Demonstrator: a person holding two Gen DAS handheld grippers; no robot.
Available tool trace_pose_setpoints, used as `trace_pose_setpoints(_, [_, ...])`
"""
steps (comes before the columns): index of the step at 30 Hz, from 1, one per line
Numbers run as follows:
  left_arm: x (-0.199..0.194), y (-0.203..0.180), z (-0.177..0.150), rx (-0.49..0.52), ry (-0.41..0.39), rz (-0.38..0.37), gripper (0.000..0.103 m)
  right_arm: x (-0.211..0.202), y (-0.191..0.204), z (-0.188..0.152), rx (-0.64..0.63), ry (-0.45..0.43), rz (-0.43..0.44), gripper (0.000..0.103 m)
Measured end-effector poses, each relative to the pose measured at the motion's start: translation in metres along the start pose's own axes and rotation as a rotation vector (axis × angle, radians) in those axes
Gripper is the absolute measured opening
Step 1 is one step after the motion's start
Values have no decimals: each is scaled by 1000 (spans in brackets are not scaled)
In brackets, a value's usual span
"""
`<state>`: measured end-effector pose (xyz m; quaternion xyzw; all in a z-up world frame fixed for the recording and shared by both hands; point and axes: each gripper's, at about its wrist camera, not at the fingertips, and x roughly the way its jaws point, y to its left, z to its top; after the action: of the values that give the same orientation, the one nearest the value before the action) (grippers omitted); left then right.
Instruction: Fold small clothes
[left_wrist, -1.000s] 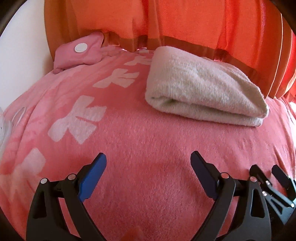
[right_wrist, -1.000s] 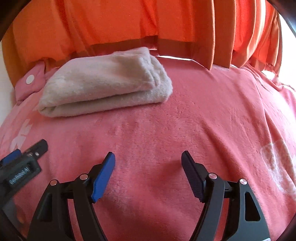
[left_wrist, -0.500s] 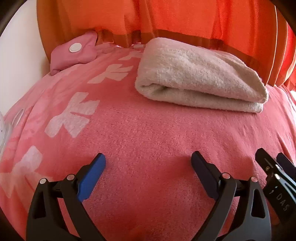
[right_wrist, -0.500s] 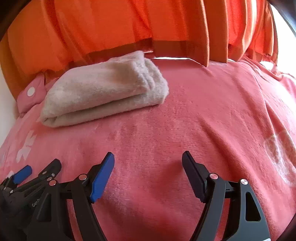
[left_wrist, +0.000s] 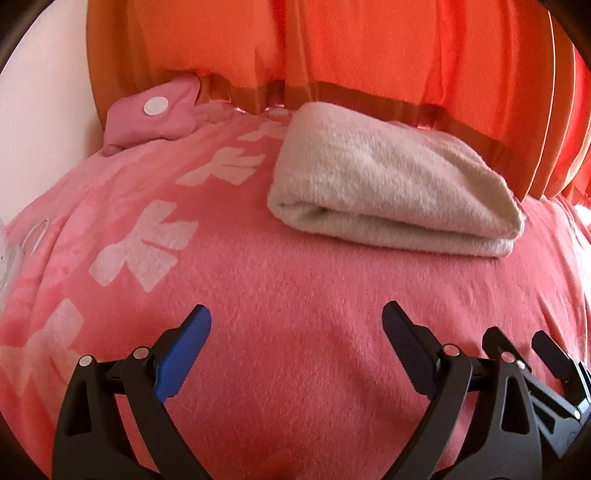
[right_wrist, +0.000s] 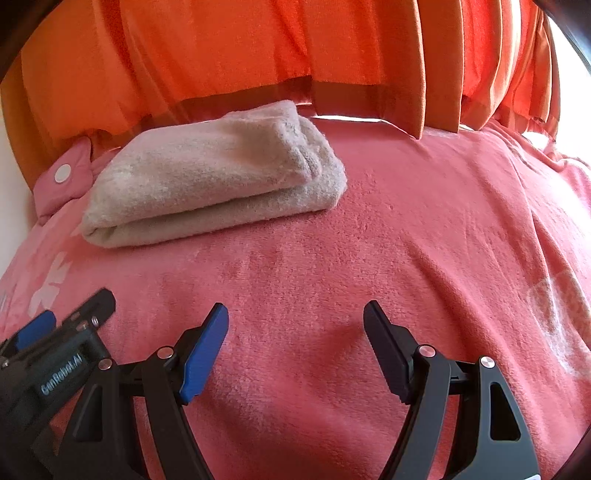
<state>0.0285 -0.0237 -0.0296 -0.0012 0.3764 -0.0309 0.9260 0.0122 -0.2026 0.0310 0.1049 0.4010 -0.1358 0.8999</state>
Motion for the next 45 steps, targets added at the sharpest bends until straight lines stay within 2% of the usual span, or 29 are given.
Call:
trace_pose_setpoints(12, [0,-7,-1,31,0,55,91,-2,-1,0,-8,-12,-7,73])
trace_pose_setpoints(45, [-1,-6,0,45,-24,64,91,-4,-3,1,-13,-23,-16,73])
